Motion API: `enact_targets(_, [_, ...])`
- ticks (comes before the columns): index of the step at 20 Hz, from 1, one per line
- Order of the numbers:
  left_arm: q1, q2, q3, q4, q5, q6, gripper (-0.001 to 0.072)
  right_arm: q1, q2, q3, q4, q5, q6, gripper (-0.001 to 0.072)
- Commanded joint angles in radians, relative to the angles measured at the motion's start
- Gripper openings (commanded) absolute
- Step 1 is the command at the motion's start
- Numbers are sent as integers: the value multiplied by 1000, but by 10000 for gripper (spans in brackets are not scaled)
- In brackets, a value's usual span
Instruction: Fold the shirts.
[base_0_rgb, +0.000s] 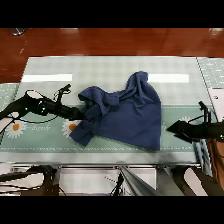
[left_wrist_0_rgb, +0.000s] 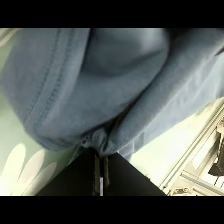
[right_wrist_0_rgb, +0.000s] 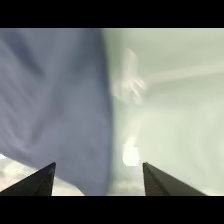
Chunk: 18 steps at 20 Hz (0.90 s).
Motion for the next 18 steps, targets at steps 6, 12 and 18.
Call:
enact_targets(6, [-3,-2,36,-5,-29,-15,19,2,-72,-87,32,32,13,621])
enact_targets(12, [-3,-2,36,-5,-28,-16,19,128,-191,-87,74,-52,-3,621])
enact_targets(18, [-3,-2,36,-5,-29,-27,19,347,-311,-44,219,-208,11,617])
